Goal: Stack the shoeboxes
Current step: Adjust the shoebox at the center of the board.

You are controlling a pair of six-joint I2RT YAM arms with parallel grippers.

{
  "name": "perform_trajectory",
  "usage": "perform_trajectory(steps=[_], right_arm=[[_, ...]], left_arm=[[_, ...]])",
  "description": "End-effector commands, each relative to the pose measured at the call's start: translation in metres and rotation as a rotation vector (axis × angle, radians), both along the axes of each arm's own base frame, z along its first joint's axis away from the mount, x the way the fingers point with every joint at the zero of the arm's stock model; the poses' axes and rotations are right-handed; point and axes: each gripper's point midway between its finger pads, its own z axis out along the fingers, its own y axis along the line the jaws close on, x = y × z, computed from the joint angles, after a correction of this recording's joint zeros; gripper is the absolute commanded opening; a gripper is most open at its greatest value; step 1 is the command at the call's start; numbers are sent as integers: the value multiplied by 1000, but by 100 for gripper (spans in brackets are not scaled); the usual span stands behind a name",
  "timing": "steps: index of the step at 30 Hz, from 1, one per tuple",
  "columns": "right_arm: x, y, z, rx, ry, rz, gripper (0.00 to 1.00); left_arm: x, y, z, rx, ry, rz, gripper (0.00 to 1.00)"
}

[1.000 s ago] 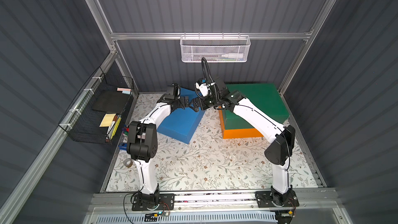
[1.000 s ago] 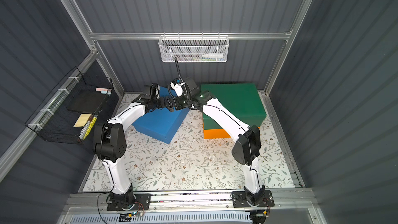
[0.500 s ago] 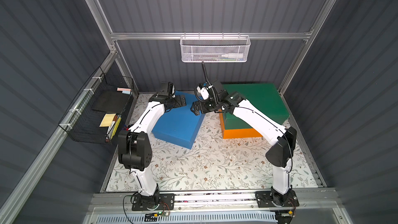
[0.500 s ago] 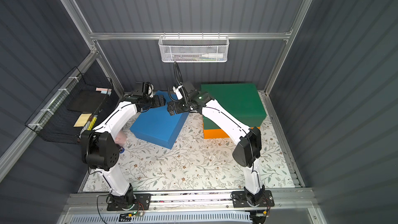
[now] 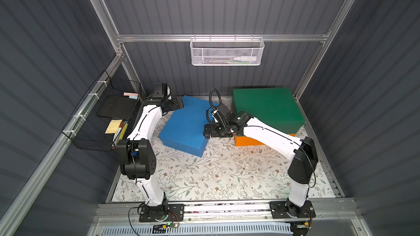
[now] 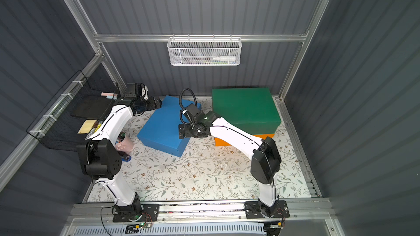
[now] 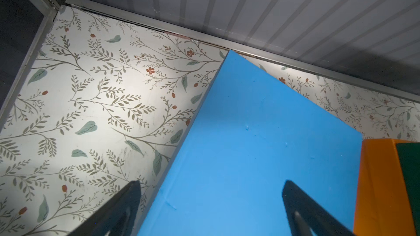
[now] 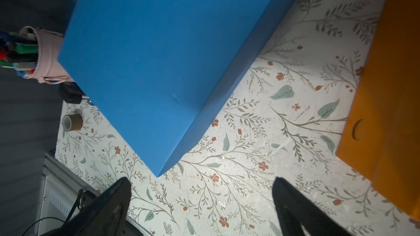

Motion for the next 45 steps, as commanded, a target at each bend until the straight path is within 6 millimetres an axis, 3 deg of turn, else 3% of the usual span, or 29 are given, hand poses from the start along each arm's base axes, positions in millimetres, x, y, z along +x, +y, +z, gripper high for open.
perform_trajectory(steps=[1,6,12,19,24,33,37,45], right_arm=[[3,21,-6,25,44,-47,99],[16,19,-24,-8,37,-131,99],[22,28,-39,8,73,-101,99],[25,20,-60,15,178,-132,99],[24,6,-69,-15,203,-177,99],[27,33,-67,89,239,-57,99],[33,34,-65,114,228,-61,99],[40,32,-68,130,242,-75,99]], left_arm=[[0,3,-18,1,29,-24,100],[-2,3,-43,-5,73,-24,100],[-8,1,-71,-23,126,-24,100],[-40,3,-97,-47,200,14,100],[-57,5,-101,-68,214,31,100],[-92,2,-109,-133,264,59,100],[-107,10,-105,-175,255,105,100],[-101,14,-88,-213,207,98,100]])
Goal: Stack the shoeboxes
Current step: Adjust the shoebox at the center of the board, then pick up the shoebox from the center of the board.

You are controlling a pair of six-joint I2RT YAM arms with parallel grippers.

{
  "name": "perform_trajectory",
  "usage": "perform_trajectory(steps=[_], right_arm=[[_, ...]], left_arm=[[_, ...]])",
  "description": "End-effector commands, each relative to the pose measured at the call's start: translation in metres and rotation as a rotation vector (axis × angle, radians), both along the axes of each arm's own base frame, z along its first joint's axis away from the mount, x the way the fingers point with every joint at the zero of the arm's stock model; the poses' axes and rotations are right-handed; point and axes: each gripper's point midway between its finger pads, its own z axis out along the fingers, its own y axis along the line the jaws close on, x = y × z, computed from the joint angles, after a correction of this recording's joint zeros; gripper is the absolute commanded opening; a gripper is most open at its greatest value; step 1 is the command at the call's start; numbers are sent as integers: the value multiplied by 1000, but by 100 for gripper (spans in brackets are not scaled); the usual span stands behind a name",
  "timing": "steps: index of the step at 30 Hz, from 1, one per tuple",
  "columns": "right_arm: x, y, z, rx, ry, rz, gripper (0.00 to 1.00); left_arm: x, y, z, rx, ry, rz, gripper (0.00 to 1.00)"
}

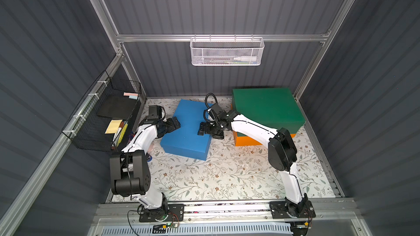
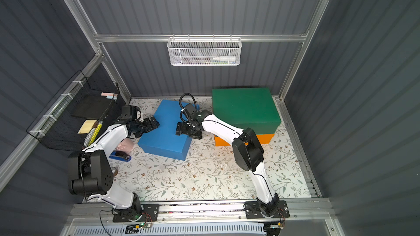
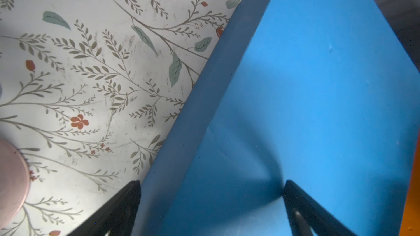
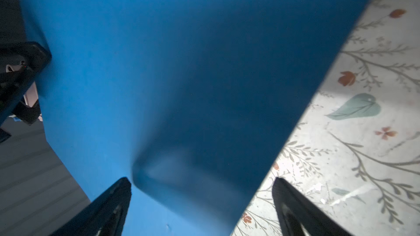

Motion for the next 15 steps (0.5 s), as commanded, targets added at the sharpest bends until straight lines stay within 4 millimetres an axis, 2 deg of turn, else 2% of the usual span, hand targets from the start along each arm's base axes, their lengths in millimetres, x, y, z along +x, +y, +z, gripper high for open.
perform_trajectory(steps=[1,5,9,11,15], right_arm=[[6,1,-10,-3,15,-6,99],[10,-4,-17,-31,45,-17,99],[13,-2,-18,-25,36,-16,99],[15,1,-17,-6,27,-10,99],[18,9,-13,24,18,2,99]], left_arm=[[-2,6,2,-23,17,6,99],[12,14,-2,-69,-5,-17,100],[20,9,-5,-78,-30,-84,100],[21,2,-6,-110,-40,-117,100],[16,-5,-25,-138,11,-156,100]])
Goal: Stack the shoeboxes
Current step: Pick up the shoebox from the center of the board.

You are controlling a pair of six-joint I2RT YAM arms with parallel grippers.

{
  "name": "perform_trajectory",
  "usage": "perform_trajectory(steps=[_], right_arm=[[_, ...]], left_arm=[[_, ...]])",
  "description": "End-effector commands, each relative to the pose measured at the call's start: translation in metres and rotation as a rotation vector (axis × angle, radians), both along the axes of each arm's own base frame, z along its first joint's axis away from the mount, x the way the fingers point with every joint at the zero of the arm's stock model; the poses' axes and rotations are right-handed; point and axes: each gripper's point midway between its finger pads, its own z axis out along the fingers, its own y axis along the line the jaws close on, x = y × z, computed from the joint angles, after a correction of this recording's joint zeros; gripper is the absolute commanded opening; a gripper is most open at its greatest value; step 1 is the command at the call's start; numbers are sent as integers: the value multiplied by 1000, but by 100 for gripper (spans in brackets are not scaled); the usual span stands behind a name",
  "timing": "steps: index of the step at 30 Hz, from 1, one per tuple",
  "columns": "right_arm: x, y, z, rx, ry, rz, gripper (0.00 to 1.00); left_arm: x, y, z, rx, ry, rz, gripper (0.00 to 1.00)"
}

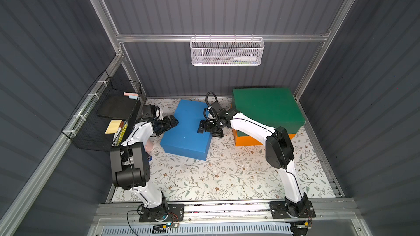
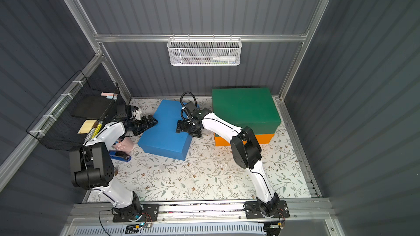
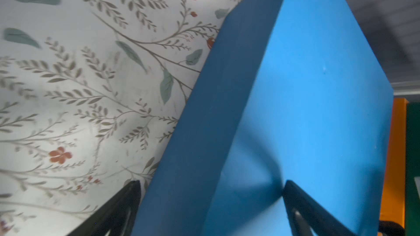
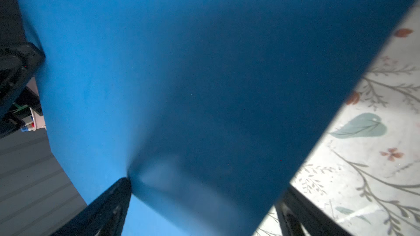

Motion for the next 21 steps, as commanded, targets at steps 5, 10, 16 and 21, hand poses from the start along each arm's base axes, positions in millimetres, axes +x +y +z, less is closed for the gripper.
perform_trajectory(steps=[5,10,16,21], right_arm=[[2,17,-7,67,33,32,99],[4,28,3,151,36,9,99],[10,37,29,266,-23,-23,99],[13,41,51,333,-64,-40,99]], left_arm=[[-10,-24,-24,-107,54,-112,100],[-12,-33,-15,-163,30,-139,99],[-18,-45,9,-229,-22,-172,100],[-16,-51,32,-249,-87,-190,100]])
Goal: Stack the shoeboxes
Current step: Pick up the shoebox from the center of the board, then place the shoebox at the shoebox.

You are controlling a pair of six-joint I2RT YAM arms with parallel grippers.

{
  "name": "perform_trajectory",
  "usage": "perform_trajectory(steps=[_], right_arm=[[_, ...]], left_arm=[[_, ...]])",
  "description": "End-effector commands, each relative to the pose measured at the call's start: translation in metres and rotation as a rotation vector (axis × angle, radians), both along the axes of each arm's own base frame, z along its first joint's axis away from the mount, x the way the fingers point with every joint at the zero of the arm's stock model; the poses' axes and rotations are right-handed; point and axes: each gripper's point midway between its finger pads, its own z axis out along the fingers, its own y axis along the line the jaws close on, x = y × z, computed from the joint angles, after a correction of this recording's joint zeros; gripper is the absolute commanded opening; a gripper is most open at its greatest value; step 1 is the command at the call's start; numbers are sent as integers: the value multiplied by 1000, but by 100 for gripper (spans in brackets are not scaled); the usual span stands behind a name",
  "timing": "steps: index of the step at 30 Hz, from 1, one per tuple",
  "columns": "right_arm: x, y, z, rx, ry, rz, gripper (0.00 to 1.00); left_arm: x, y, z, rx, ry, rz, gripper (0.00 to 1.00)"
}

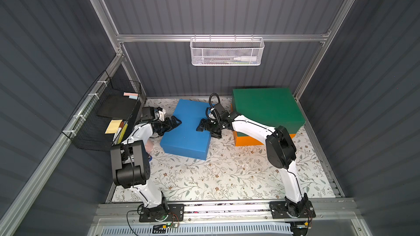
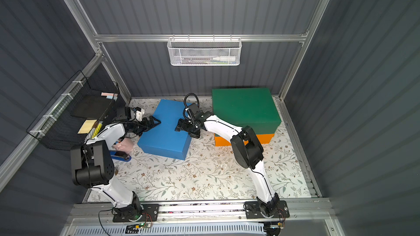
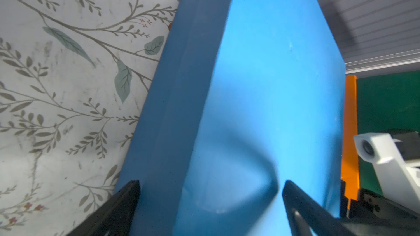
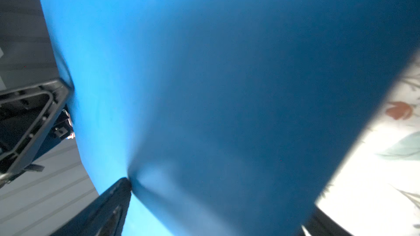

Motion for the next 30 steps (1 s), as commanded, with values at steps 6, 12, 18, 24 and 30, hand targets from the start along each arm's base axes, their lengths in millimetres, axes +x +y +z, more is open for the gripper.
perform_trajectory(steps=[6,12,18,24,30], right_arm=[[4,37,75,226,-128,15,99],[0,38,108,236,-178,25,99],[-6,38,138,248,-216,31,99],[-16,37,167,257,-276,48,99],[-29,35,186,260,-300,54,99]], left_arm=[[-17,-37,50,-149,-91,-114,100],[-19,-39,73,-151,-139,-122,100],[-21,-40,101,-146,-193,-130,100],[-25,-38,123,-120,-241,-113,99],[-33,-42,152,-137,-302,-124,100]])
